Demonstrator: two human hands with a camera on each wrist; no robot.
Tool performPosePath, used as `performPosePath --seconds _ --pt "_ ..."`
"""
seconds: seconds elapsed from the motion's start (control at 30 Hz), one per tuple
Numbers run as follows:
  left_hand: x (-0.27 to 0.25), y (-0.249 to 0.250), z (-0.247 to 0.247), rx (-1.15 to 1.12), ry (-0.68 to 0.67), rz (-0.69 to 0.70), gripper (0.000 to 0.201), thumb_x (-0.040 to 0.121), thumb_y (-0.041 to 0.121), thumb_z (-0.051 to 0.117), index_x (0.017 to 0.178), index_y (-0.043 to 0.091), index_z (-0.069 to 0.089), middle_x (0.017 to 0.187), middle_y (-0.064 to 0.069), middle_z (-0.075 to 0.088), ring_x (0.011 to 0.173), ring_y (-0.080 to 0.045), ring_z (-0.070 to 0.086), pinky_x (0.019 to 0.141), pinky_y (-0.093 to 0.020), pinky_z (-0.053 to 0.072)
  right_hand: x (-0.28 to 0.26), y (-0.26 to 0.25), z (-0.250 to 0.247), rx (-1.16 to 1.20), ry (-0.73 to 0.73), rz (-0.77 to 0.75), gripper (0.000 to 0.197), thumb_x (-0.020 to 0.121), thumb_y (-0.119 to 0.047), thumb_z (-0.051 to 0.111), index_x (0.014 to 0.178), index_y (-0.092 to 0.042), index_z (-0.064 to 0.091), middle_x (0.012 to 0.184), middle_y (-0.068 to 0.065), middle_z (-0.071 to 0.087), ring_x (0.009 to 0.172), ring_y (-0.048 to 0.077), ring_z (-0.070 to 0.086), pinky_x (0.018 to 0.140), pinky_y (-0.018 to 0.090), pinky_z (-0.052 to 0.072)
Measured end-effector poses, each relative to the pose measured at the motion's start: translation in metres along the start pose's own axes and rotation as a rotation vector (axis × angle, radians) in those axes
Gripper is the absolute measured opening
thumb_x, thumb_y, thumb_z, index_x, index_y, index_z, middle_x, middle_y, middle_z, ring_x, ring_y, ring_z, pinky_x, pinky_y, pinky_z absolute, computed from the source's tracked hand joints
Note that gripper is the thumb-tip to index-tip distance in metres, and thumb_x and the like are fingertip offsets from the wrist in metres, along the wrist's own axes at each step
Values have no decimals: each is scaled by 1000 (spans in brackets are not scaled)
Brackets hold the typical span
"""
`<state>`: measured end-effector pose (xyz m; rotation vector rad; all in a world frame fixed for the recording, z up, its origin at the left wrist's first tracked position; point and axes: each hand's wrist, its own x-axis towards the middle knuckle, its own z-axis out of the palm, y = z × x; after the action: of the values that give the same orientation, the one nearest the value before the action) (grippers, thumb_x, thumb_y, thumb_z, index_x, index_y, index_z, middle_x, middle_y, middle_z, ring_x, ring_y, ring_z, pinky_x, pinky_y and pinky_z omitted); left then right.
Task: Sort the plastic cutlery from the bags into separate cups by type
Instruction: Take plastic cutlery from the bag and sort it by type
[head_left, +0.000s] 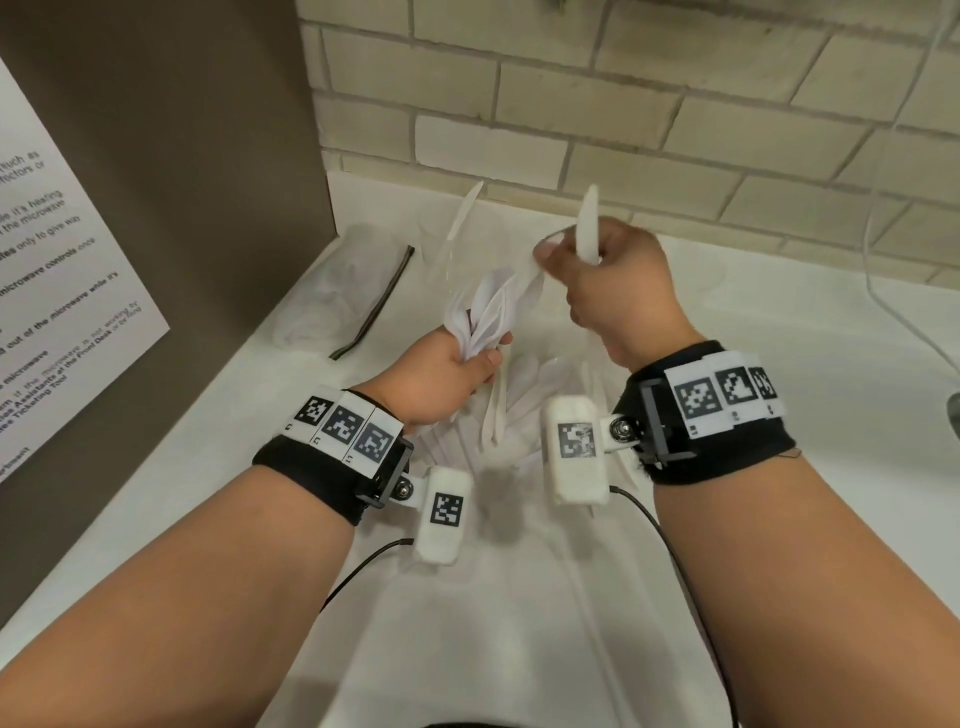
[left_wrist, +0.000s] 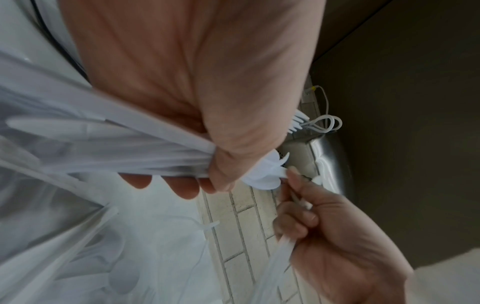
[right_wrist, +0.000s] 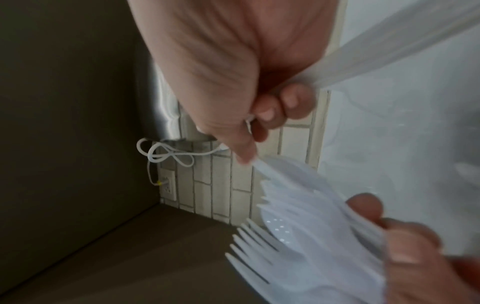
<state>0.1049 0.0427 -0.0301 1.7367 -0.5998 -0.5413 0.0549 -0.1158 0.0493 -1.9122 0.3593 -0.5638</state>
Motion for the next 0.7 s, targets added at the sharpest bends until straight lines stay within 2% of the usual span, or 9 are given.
performPosePath --seconds 0.13,0.2,0.27,0.37,0.43,0.5,0.57,0.63,0.7 --pt "-2 -5 0 2 -7 -19 17 97 19 50 100 31 60 93 -5 61 81 -17 56 79 -36 50 1 -20 -5 312 221 -62 9 99 -23 46 90 -22 47 80 7 71 53 15 52 46 23 37" --pt "-2 -7 1 7 -18 -18 17 97 17 50 99 31 60 93 -5 63 82 -14 61 84 -37 51 1 -28 -11 376 322 -145 5 101 -23 41 97 -20 43 77 9 67 57 17 59 48 24 41" --pt "-2 -6 2 23 -31 -10 17 97 16 50 98 30 59 87 -3 64 76 -10 63 80 -36 53 3 -30 -14 348 339 -246 5 101 -23 39 100 -20 43 73 5 56 59 19 60 55 27 47" --pt "-2 -4 2 45 -33 -2 16 98 16 48 99 28 57 71 1 56 61 -8 54 65 -29 47 0 -20 -10 273 230 -203 6 100 -22 41 96 -25 45 63 0 47 48 16 50 47 28 47" --pt "-1 -5 2 62 -34 2 17 97 17 49 101 30 58 70 2 54 62 -11 49 65 -27 45 -3 -10 -6 164 92 -152 1 96 -24 53 95 -25 53 61 -5 50 47 9 46 44 25 40" --pt "-1 -5 1 57 -37 11 18 97 16 49 106 28 59 72 6 54 63 -6 49 64 -19 45 -5 0 -5 -4 -77 -130 6 88 -22 67 90 -24 62 59 -12 52 46 0 46 46 17 37" --pt "-1 -3 1 52 -38 18 18 97 15 49 109 26 58 74 9 55 58 2 49 63 -13 44 -7 6 -6 -140 -178 -124 9 84 -15 71 88 -23 68 58 -17 53 51 -4 50 54 12 39" --pt "-2 -2 -1 43 -45 23 19 97 15 50 107 29 58 75 9 55 56 5 49 65 -15 44 -7 9 -6 -263 -222 -145 16 84 -10 69 91 -23 71 70 -19 54 65 -4 52 71 15 42" --pt "-3 -3 -1 31 -57 26 20 97 16 50 104 34 58 77 6 55 60 0 49 69 -21 43 -6 11 -5 -423 -238 -162 17 84 -14 69 95 -26 72 88 -7 51 79 5 50 79 17 37"
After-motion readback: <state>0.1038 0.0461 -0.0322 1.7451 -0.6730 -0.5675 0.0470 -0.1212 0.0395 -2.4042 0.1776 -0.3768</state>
